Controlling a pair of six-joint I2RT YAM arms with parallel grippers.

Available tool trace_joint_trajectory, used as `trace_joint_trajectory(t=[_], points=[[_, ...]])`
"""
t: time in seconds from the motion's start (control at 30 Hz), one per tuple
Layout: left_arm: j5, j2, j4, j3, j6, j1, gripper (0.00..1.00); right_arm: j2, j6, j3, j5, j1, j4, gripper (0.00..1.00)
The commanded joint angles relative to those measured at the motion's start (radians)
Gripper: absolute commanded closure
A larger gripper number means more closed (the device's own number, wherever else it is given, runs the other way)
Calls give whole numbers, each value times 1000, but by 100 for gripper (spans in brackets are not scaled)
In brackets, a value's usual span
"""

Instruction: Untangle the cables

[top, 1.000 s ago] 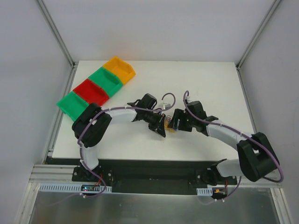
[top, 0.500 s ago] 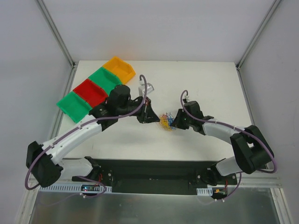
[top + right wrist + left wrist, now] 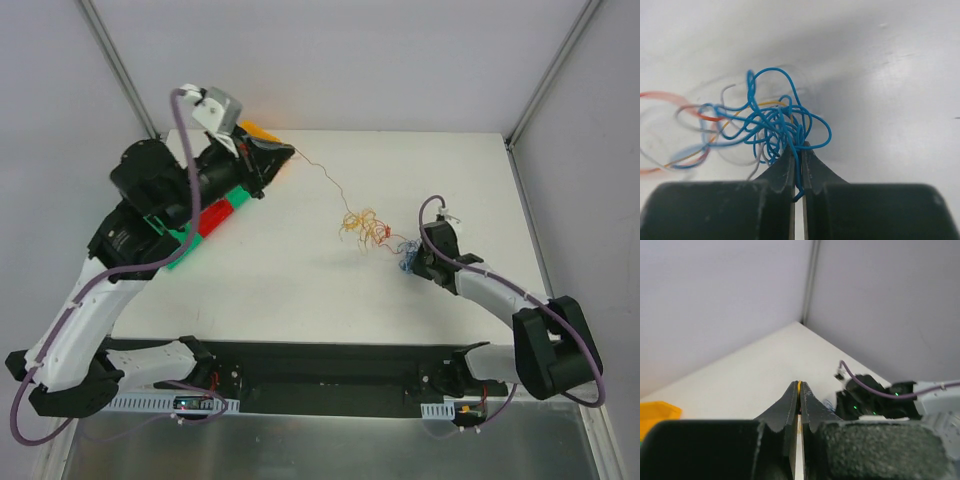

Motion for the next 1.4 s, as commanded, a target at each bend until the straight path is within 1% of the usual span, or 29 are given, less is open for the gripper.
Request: trace_joint_trajectory(t=[0.0, 0.1, 0.17, 0.2, 0.3, 0.4, 0.43, 0.47, 0.53, 0.57, 0.6, 0.63, 0.67, 0.73, 0.77, 0.8, 0.83, 0.87, 0.9, 0.93, 0.97, 1.0, 1.03, 1.07, 1.1, 1.13, 1.27, 1.33, 1.37], points=[[-203, -51, -23, 127, 124, 7, 100, -95, -25, -22, 218, -63, -103, 99], [-223, -61, -32, 162, 127, 7, 100, -148, -33, -59, 293, -113, -103, 99], [-226, -65, -37, 165, 115, 9, 100, -177, -43, -74, 255, -167, -88, 99], [-212, -63, -40, 162, 98, 7, 100, -191, -59, -79, 252, -169, -79, 99], [-106, -32, -55, 160, 40, 7, 100, -214, -59, -76, 277, -175, -97, 99], [-109, -25, -57, 131, 4, 7, 100, -199, -43, -44, 232, -262, -152, 99], [-106, -23, -57, 116, -13, 7, 100, -192, -65, -22, 218, -278, -178, 94], [-79, -19, -55, 98, -25, 7, 100, -189, -89, 8, 172, -279, -209, 87], [-16, -3, -55, 62, -59, 7, 100, -201, -137, 57, 27, -272, -261, 75], [18, 4, -54, 44, -80, 7, 100, -226, -146, 65, -26, -252, -284, 68], [50, 17, -49, 26, -100, 7, 100, -252, -169, 71, -55, -224, -292, 58], [79, 21, -44, 6, -114, 7, 100, -281, -200, 85, -55, -192, -321, 49], [101, 23, -35, -17, -128, 7, 100, -299, -218, 111, -25, -157, -386, 44], [136, 15, -6, -74, -151, 7, 100, -353, -227, 160, 32, -88, -457, 38], [148, 6, 12, -99, -163, 7, 100, -381, -203, 167, 26, -65, -467, 37], [159, -3, 26, -126, -171, 7, 100, -410, -157, 159, -15, -52, -455, 36], [168, -11, 37, -145, -180, 7, 100, -434, -75, 139, -88, -43, -408, 35], [173, -23, 43, -169, -183, 7, 100, -457, 88, 92, -162, -31, -334, 29], [175, -32, 48, -185, -186, 7, 100, -474, 221, 26, -258, -13, -204, 24], [178, -43, 54, -198, -191, 7, 100, -481, 386, -35, -308, 17, -71, 12], [176, -51, 60, -214, -195, 7, 100, -469, 518, -91, -317, 50, 67, 11], [176, -58, 65, -227, -201, 7, 100, -444, 629, -117, -298, 99, 169, 10], [182, -68, 68, -238, -206, 7, 100, -409, 679, -113, -255, 151, 227, 9], [185, -77, 71, -251, -211, 7, 100, -365, 694, -84, -183, 193, 251, 9], [190, -86, 72, -260, -214, 7, 100, -322, 720, -50, -131, 228, 237, 7], [193, -97, 71, -270, -217, 7, 100, -268, 762, -22, -126, 245, 233, 7], [193, -138, 74, -300, -229, 7, 100, -68, 984, 15, -120, 330, 341, 7], [208, -150, 74, -306, -238, 7, 100, 19, 1056, 25, -85, 360, 386, 8], [216, -158, 74, -309, -241, 7, 100, 59, 1084, 32, -97, 360, 432, 10]])
